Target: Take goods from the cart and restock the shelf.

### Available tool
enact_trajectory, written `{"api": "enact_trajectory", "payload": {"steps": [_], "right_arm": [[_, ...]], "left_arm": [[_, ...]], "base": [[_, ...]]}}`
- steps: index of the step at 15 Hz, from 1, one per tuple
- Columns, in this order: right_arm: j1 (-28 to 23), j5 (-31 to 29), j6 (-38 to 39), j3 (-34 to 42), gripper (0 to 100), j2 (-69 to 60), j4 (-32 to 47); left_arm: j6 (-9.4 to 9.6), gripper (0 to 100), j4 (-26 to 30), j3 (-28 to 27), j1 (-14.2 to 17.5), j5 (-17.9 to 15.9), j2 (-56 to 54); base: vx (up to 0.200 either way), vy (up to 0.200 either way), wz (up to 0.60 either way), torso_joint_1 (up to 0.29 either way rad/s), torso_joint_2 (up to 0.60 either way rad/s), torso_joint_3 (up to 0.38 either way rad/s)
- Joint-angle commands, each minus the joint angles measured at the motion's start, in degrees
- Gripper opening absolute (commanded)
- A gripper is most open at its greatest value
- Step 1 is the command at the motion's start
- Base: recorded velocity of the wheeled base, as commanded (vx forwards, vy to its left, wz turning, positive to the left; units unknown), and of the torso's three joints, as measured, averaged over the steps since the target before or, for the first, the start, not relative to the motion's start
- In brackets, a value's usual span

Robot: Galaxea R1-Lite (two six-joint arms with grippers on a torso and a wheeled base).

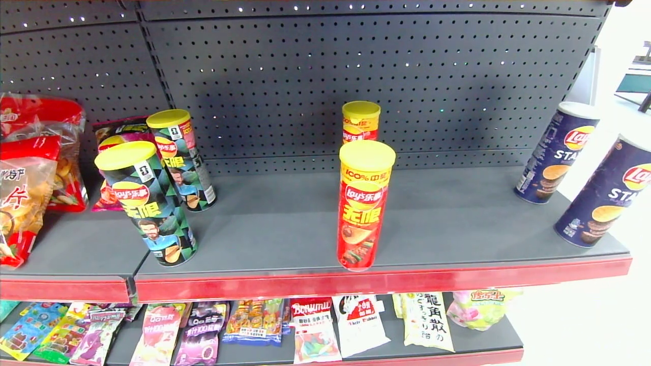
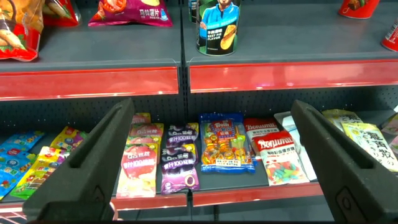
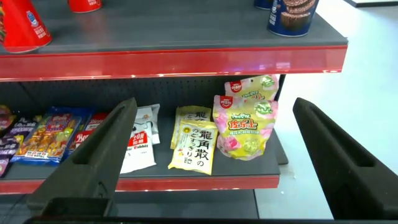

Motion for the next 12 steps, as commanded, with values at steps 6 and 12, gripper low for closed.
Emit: {"api": "enact_trajectory", "payload": {"steps": [6,12], "right_arm": [[0.01,-0.03,0.04,0.0,100,0.07,-0.01],[0.01,-0.03,-0.14,0.0,100,0.07,-0.01]], "left_arm": [[0.08,100,-0.05,0.01,0.0,-0.01,-0.02],[0.08,100,-0.05,0.01,0.0,-0.01,-0.02]], "base": [[0.0,0.0,0.0,0.0,0.0,0.0],[0.0,0.0,0.0,0.0,0.0,0.0]]}}
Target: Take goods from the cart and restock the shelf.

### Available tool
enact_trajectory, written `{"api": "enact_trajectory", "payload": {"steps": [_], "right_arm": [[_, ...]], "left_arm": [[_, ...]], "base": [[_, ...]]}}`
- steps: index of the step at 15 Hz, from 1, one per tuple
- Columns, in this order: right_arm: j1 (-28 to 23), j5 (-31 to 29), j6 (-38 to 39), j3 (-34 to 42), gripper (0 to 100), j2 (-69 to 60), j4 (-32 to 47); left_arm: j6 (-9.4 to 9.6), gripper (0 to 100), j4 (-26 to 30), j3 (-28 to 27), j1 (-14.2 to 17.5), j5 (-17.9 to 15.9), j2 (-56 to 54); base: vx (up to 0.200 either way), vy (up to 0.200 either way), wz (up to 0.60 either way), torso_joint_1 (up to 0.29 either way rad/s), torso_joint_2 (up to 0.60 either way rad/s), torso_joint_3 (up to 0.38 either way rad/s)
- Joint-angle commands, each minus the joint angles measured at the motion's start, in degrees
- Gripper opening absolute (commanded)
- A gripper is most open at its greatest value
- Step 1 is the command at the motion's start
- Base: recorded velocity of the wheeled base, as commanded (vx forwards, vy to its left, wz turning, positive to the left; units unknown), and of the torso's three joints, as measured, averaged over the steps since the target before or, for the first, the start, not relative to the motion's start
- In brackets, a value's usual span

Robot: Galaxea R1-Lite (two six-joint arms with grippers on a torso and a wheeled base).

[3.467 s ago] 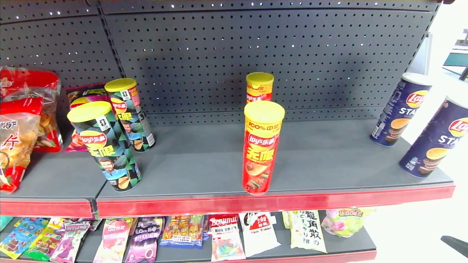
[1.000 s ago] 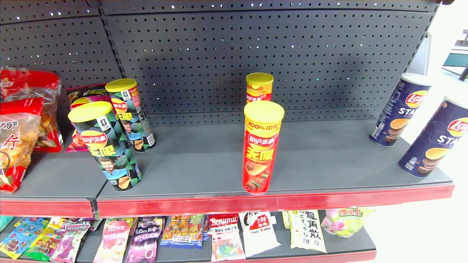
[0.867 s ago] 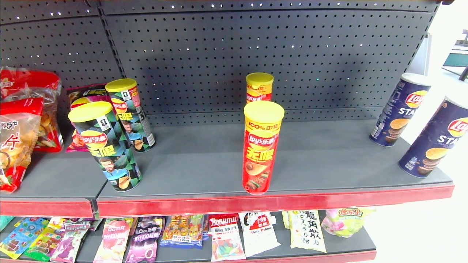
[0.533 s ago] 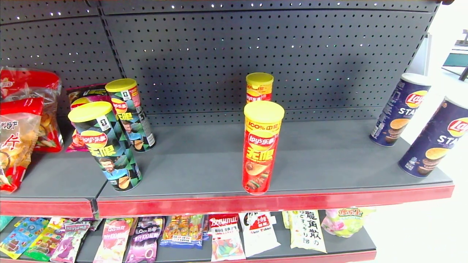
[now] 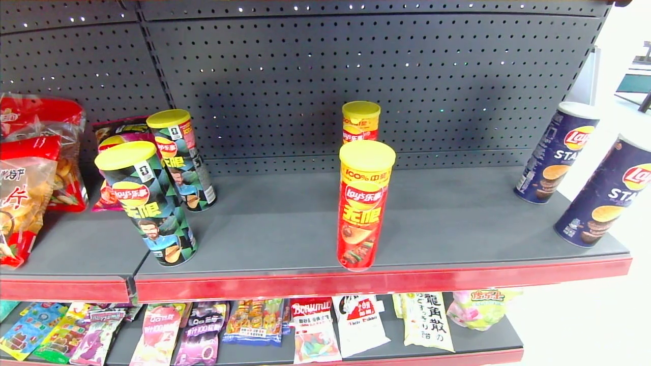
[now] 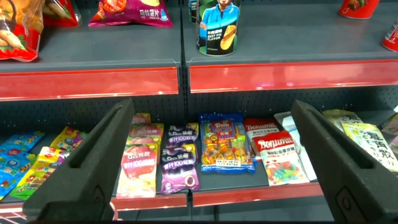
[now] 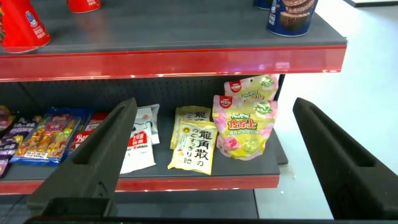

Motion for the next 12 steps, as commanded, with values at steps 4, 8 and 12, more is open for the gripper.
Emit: {"api": "enact_trajectory", "payload": {"steps": [4,8,12], "right_arm": [[0.01,0.02,0.0,0.0,100,0.07,-0.01],[0.01,0.02,-0.09,0.0,100,0.07,-0.01],[0.01,0.02,-0.09,0.0,100,0.07,-0.01]], "left_arm": [[0.03,100,0.08,0.01,0.0,0.01,-0.02],[-0.06,100,0.08,0.01,0.0,0.01,-0.02],[0.03,100,0.0,0.01,0.0,0.01,-0.02]], "base": [[0.0,0.0,0.0,0.0,0.0,0.0],[0.0,0.0,0.0,0.0,0.0,0.0],[0.0,0.0,0.0,0.0,0.0,0.0]]}}
